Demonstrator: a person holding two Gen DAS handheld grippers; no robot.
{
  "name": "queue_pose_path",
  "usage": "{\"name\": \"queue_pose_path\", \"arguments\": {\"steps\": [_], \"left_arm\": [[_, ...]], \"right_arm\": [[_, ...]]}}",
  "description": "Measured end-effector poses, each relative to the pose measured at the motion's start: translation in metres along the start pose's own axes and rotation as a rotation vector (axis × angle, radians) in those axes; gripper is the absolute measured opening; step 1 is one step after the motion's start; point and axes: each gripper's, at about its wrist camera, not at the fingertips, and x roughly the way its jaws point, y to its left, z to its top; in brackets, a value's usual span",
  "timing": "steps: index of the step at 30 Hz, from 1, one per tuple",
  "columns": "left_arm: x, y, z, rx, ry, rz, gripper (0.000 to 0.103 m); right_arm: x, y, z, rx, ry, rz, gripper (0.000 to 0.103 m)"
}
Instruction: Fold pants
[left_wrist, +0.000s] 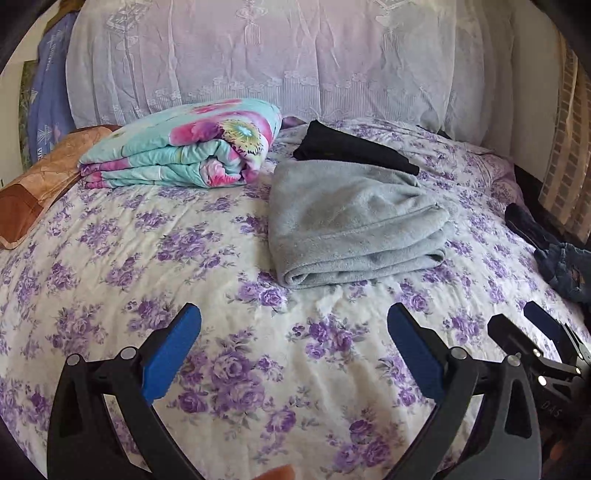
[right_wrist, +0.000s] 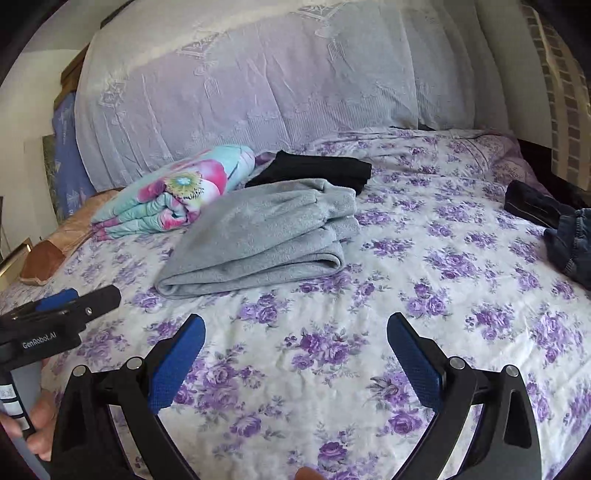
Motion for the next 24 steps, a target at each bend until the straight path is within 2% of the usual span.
{"name": "queue_pose_path", "arguments": {"steps": [8, 17, 24], "left_arm": [[-0.003, -0.007, -0.003, 0.062, -0.008, 0.018, 0.099], [-0.010, 0.003, -0.004, 0.044, -0.018, 0.014, 0.099], [-0.010, 0.006, -0.004, 0.033, -0.008, -0.006, 0.099]], "right_arm": [[0.000, 0.013, -0.002, -0.061, 0.003, -0.022, 0.099], [0.004, 0.028, -0.004, -0.135, 0.020, -0.049, 0.099], [0.007, 0.030, -0.005, -0.141, 0.029, -0.056, 0.099]]}}
